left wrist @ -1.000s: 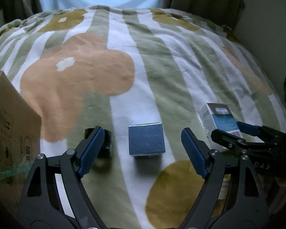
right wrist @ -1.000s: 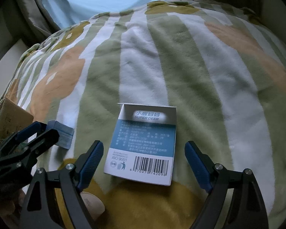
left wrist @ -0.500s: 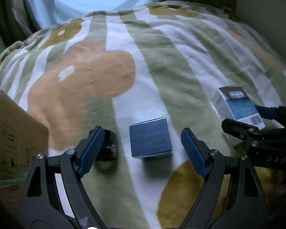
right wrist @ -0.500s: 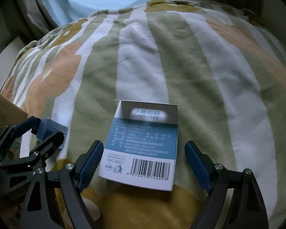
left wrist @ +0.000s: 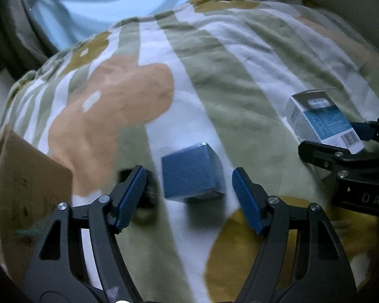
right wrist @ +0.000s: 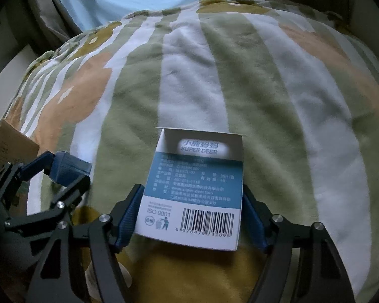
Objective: Organize objects
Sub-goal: 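Grasp the blue cube box with the left tool while the right tool grasps the white-blue box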
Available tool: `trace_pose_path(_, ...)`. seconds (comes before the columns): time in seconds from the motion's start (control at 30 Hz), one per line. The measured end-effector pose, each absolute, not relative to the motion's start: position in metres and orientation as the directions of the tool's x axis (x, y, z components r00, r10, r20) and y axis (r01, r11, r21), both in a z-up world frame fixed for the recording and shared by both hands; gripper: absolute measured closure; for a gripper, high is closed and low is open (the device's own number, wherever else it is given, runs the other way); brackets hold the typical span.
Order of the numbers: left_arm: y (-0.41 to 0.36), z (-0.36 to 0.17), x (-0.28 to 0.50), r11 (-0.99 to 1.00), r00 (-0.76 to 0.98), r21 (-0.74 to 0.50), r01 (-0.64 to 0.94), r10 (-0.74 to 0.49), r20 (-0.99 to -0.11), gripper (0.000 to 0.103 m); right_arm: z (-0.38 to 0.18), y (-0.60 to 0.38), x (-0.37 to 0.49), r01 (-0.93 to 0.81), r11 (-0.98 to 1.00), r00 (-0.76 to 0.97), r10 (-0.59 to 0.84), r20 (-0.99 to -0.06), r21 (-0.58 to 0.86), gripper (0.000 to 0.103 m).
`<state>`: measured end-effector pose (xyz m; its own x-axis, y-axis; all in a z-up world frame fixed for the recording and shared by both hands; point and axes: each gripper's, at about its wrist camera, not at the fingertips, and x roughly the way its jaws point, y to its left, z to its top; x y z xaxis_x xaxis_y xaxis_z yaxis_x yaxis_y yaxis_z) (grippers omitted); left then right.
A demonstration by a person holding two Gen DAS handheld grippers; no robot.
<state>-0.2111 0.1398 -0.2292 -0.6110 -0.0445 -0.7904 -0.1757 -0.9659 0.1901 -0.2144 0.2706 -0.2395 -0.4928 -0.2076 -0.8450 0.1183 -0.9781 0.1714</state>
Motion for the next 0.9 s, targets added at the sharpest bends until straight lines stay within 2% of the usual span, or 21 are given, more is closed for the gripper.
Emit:
trace_pose_path(0.23,0.124,-0.237,-0.216,-0.991,-0.583,0.052,-0.119,0.028,-0.812,0.035,-0.240,0.272,-0.214,0.134,-0.977,-0.492,-0.209,-0.845,0.163,0.035)
trace_pose_path(0.5,0.116,-0.239,-0.224,-0.989,-0.561,-0.050,-0.139,0.120,-0.819,0.067,-0.239,0.267,-0.213,0.122,-0.984,-0.500,-0.172,-0.849,0.128,0.036)
trace_pose_path(0.9,0.102,-0.217,-0.221,-0.988,-0.575,-0.092,-0.124,0.148,-0.805,0.068,-0.224,0.270,-0.206,0.108,-0.987,-0.524,-0.160,-0.836,0.122,0.037)
